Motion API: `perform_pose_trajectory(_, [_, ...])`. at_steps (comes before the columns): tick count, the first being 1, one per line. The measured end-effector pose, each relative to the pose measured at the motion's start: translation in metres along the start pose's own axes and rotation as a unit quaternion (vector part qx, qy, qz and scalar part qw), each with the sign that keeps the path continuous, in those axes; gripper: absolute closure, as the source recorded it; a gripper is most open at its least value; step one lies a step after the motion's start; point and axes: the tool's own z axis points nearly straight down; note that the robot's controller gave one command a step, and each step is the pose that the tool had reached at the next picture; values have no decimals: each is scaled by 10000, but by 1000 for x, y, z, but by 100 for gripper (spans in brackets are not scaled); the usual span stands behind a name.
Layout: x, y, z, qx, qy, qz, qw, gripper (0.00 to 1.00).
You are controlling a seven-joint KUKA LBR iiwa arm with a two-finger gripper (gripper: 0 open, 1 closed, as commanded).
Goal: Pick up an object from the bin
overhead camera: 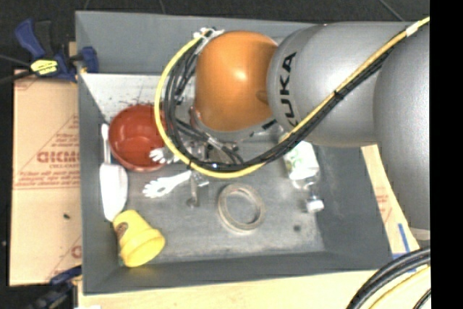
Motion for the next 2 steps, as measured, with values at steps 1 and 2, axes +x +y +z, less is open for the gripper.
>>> perform_pose_trajectory(1, [-29, -25, 94, 4, -9, 233, 9997, 0])
perform_pose_trajectory(2, [-21, -20, 16, 7, -83, 102, 9999, 0])
